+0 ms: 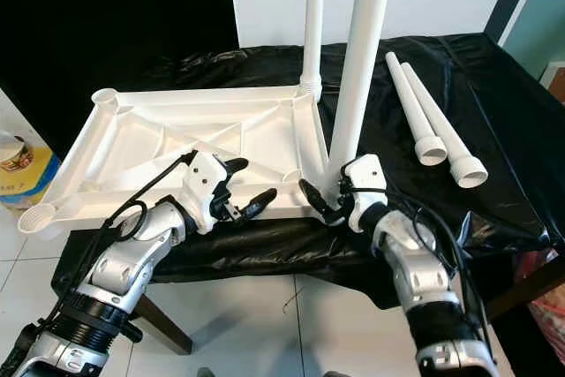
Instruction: Building children table
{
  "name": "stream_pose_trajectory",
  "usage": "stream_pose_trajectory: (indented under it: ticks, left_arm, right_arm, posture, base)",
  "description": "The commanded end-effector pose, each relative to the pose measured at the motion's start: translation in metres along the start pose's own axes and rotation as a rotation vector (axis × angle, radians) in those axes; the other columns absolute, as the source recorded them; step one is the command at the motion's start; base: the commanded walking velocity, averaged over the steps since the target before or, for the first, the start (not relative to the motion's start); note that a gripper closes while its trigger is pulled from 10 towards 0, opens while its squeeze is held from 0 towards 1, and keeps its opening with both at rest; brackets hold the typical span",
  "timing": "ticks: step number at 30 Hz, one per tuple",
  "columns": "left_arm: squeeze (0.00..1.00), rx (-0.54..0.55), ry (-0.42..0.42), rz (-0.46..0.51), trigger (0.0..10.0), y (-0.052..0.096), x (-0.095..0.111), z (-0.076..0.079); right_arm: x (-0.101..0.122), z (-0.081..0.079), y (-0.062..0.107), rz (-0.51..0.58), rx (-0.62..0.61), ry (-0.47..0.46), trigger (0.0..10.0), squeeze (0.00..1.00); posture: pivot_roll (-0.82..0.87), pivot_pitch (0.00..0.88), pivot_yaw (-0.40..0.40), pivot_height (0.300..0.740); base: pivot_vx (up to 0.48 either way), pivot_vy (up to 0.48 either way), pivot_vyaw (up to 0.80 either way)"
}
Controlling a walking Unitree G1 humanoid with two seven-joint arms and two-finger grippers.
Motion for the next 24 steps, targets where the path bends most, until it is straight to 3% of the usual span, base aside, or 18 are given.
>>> stream_pose_trajectory:
  ticks: [1, 3, 4, 18, 19, 24]
  left_arm:
    - [0.00, 0.027, -0.007, -0.016, 10.0, 0.003, -0.003, -0.003]
    - [0.00, 0.027, -0.007, -0.017, 10.0, 0.003, -0.003, -0.003]
    - [0.00, 0.029, -0.006, -0.017, 10.0, 0.004, -0.003, -0.003]
    - [0.00, 0.044, -0.002, -0.023, 10.0, 0.007, -0.003, -0.005]
    - [0.00, 0.043, -0.002, -0.023, 10.0, 0.007, -0.003, -0.005]
    - [0.00, 0.041, -0.004, -0.024, 10.0, 0.007, -0.004, -0.005]
  right_arm:
    - [-0.006, -0.001, 0.000, -0.022, 0.027, -0.002, 10.0, 0.00]
    - [-0.008, 0.000, -0.001, -0.032, 0.043, -0.005, 10.0, 0.00]
    - [-0.011, 0.000, 0.000, -0.039, 0.054, -0.012, 0.0, 0.00]
    - [-0.028, 0.007, 0.007, -0.066, 0.026, -0.052, 0.0, 0.00]
    - [-0.028, 0.008, 0.007, -0.061, 0.008, -0.062, 10.0, 0.00]
    - [-0.030, 0.012, 0.006, -0.061, -0.088, -0.063, 10.0, 0.00]
  posture:
    - [-0.05, 0.002, 0.018, 0.740]
    - [-0.05, 0.002, 0.018, 0.740]
    - [-0.04, 0.005, 0.013, 0.740]
    - [-0.03, 0.015, 0.010, 0.740]
    - [-0.03, 0.016, 0.010, 0.740]
    - [-0.04, 0.020, 0.009, 0.740]
  base:
    - [0.000, 0.000, 0.00]
    - [0.000, 0.000, 0.00]
    - [0.000, 0.000, 0.00]
    - [0.000, 0.000, 0.00]
    - [0.000, 0.000, 0.00]
    - [0.000, 0.000, 0.00]
Point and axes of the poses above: a point about 5 cm out from each wrist's last joint towards the gripper, its own y axis pointing back from the gripper into the wrist, its own x axis along the axis of the wrist's last joint, z = x × y, the point moved 4 cm from there along -y, pointing out of the wrist towards the gripper, and after that the axes turned 6 degrees about -y, right-handed, at the moved point
